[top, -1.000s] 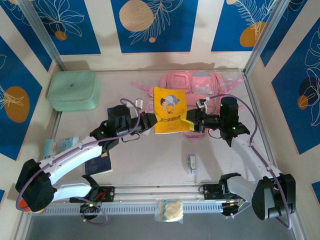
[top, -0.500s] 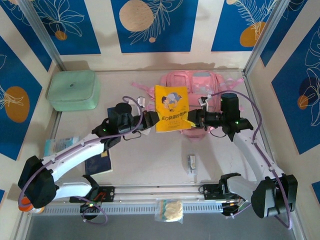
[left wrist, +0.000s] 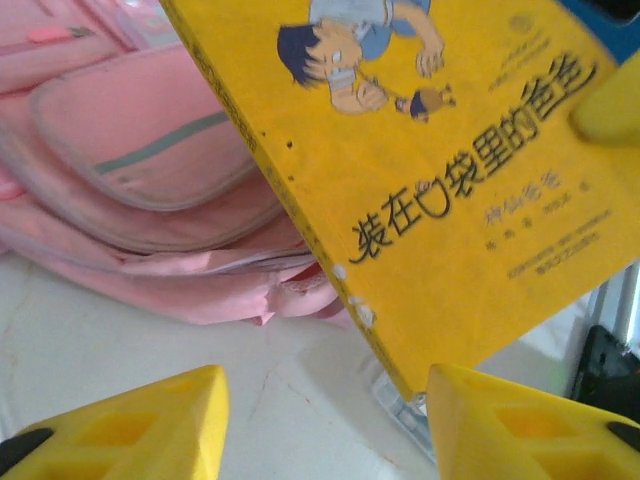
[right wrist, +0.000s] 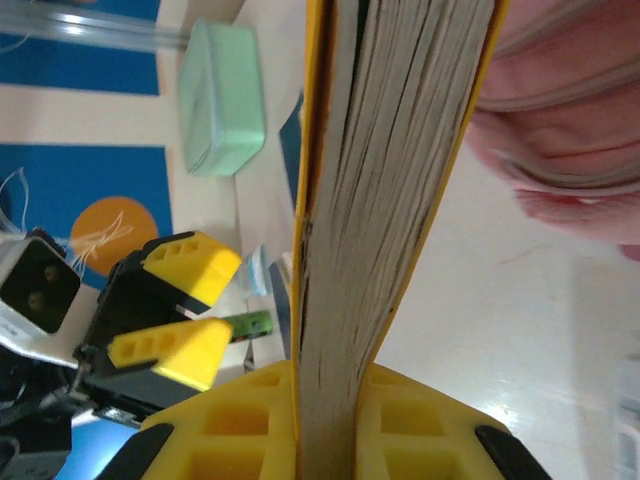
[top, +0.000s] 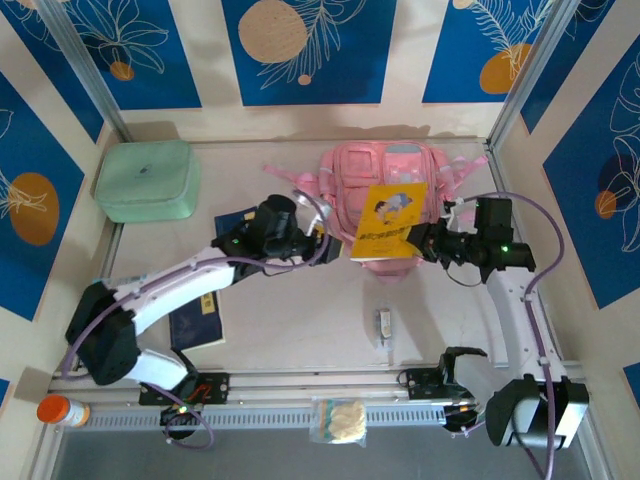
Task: Pack books, pencil case, and school supplies into a backpack
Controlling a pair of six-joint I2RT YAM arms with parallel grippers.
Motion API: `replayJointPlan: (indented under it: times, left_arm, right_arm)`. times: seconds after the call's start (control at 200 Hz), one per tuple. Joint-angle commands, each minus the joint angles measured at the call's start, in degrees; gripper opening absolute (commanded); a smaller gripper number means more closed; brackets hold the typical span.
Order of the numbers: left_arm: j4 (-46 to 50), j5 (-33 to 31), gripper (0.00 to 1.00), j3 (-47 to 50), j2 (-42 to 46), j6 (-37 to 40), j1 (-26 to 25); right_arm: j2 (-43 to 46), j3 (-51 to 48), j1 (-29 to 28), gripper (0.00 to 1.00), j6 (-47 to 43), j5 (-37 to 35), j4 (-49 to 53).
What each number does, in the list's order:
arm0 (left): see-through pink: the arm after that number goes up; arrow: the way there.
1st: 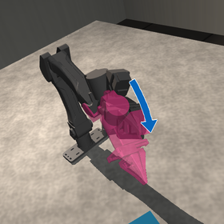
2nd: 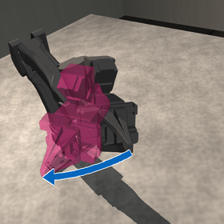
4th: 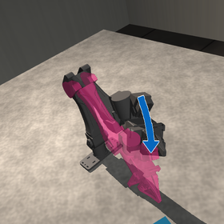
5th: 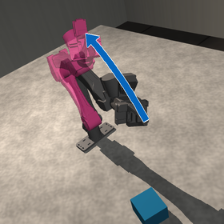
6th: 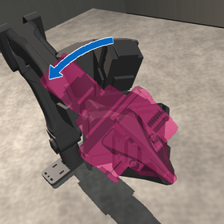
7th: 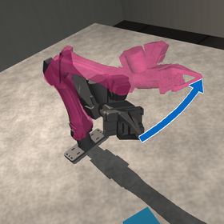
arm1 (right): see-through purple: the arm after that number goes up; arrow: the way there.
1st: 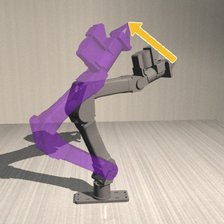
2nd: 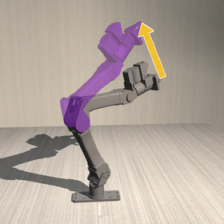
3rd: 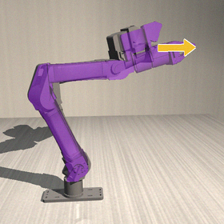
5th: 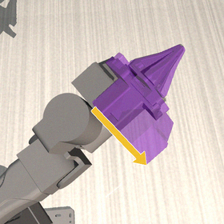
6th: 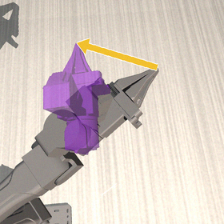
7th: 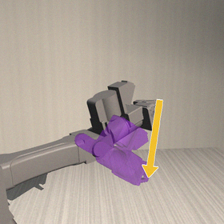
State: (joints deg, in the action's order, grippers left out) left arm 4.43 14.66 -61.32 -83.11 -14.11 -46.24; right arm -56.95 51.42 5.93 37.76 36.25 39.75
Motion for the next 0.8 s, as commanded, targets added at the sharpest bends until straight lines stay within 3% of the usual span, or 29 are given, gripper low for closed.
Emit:
replayJointPlan:
  times: [0.0,0.445,0.795]
  left_arm:
    - [3.9,-1.1,0.58,-6.2,-6.3,16.0,-2.3]
    - [13.9,-4.1,0.64,-25.1,-28.8,31.1,-5.7]
    - [9.6,-11.3,0.59,-29.9,-34.2,33.8,-6.2]
  right_arm:
    - [2.5,2.3,3.7,0.00,-4.6,-2.1,5.9]
    - [4.4,-0.1,18.2,0.00,-2.9,-4.4,9.2]
    - [4.4,-1.6,19.8,0.00,-0.2,-4.5,6.5]
